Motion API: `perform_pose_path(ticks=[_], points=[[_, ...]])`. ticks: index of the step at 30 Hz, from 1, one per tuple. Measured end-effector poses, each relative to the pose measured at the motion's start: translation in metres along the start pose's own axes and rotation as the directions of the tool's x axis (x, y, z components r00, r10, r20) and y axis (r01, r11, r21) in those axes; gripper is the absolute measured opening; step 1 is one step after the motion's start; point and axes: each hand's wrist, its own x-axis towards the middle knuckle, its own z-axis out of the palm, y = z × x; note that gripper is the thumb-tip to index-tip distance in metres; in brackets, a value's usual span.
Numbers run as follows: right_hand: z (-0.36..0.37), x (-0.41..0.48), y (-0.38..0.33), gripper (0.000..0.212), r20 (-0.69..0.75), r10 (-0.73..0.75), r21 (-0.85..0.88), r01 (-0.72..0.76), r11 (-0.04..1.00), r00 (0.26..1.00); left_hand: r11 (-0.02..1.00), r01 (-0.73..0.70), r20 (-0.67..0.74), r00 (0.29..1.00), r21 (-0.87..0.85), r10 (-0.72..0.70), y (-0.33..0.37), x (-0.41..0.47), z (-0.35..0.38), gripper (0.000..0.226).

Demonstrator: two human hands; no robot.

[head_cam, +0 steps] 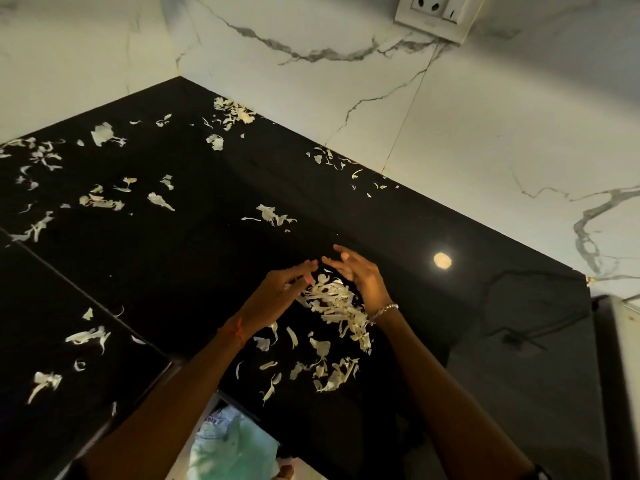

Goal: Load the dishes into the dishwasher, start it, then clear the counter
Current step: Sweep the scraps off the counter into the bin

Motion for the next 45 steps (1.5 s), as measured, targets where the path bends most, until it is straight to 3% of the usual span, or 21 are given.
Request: perform_pose_path(ticks=[3, 5, 7, 9, 11, 14, 17, 21, 23, 25, 27, 29, 31, 33, 36, 38, 41, 45], points=[[-0.009, -0.009, -0.002, 0.034, -0.147, -0.084, -0.204, 0.053, 0.978, 0.986, 1.000, 0.029, -0.174, 0.984, -0.008, -0.030, -0.004, -0.003, -0.011, 0.039], [-0.007, -0.016, 0.004, 0.040, -0.193, -0.078, -0.366, 0.002, 0.931, 0.978, 0.995, 0.073, -0.143, 0.988, 0.062, -0.064, -0.011, -0.007, -0.016, 0.042], [0.002, -0.025, 0.013, 0.049, -0.090, -0.042, -0.564, -0.016, 0.826, 0.995, 0.992, 0.103, -0.054, 0.994, 0.072, -0.100, -0.015, -0.015, -0.013, 0.041], [0.015, -0.033, 0.020, 0.053, 0.071, -0.061, -0.680, 0.093, 0.727, 0.996, 0.997, 0.075, -0.068, 0.995, -0.011, -0.076, -0.015, -0.023, -0.008, 0.038], [0.024, -0.040, 0.018, 0.050, 0.182, -0.071, -0.611, 0.169, 0.774, 0.981, 0.994, 0.031, -0.173, 0.984, -0.103, -0.048, -0.015, -0.031, -0.009, 0.037], [0.026, -0.037, 0.007, 0.051, 0.150, -0.052, -0.503, 0.122, 0.856, 0.987, 0.987, 0.008, -0.280, 0.958, -0.160, -0.053, -0.018, -0.045, -0.013, 0.036], [0.026, -0.017, -0.003, 0.057, 0.108, -0.010, -0.619, 0.075, 0.781, 0.994, 0.981, 0.003, -0.306, 0.950, -0.195, -0.063, -0.022, -0.058, -0.010, 0.040], [0.038, -0.007, -0.004, 0.057, 0.249, 0.106, -0.747, 0.121, 0.653, 0.963, 0.989, 0.011, -0.313, 0.948, -0.146, -0.056, -0.020, -0.061, -0.005, 0.046], [0.037, -0.017, -0.005, 0.053, 0.307, 0.114, -0.666, 0.128, 0.735, 0.945, 0.995, 0.033, -0.312, 0.948, -0.092, -0.060, -0.019, -0.060, -0.003, 0.041], [0.028, -0.036, -0.008, 0.047, 0.209, 0.007, -0.512, 0.104, 0.853, 0.978, 0.998, 0.050, -0.313, 0.947, -0.050, -0.063, -0.020, -0.059, -0.002, 0.040], [0.009, -0.053, -0.002, 0.043, -0.130, -0.133, -0.476, 0.056, 0.878, 0.983, 0.998, 0.058, -0.309, 0.949, -0.004, -0.056, -0.020, -0.059, 0.000, 0.041], [-0.015, -0.068, 0.013, 0.046, -0.476, -0.141, -0.468, -0.114, 0.877, 0.868, 0.997, 0.068, -0.301, 0.952, 0.019, -0.059, -0.021, -0.057, 0.002, 0.042], [-0.028, -0.083, 0.030, 0.056, -0.586, -0.064, -0.493, -0.293, 0.819, 0.808, 0.997, 0.076, -0.300, 0.952, 0.026, -0.065, -0.020, -0.056, 0.003, 0.042], [-0.022, -0.094, 0.045, 0.065, -0.532, -0.050, -0.637, -0.360, 0.682, 0.845, 0.997, 0.080, -0.302, 0.951, 0.024, -0.069, -0.019, -0.056, 0.003, 0.041], [0.018, -0.098, 0.052, 0.074, -0.394, -0.092, -0.770, -0.274, 0.576, 0.915, 0.996, 0.085, -0.299, 0.951, 0.022, -0.075, -0.019, -0.057, 0.003, 0.041], [0.045, -0.095, 0.049, 0.081, -0.255, -0.130, -0.778, -0.124, 0.616, 0.958, 0.996, 0.087, -0.298, 0.952, 0.023, -0.076, -0.019, -0.057, 0.003, 0.041], [0.060, -0.085, 0.036, 0.064, -0.067, -0.154, -0.623, 0.079, 0.779, 0.986, 0.996, 0.085, -0.301, 0.950, 0.005, -0.080, -0.018, -0.058, 0.002, 0.043], [0.046, -0.058, 0.024, 0.061, -0.125, -0.159, -0.645, 0.042, 0.763, 0.979, 0.996, 0.085, -0.314, 0.946, 0.000, -0.081, -0.018, -0.057, 0.001, 0.041]])
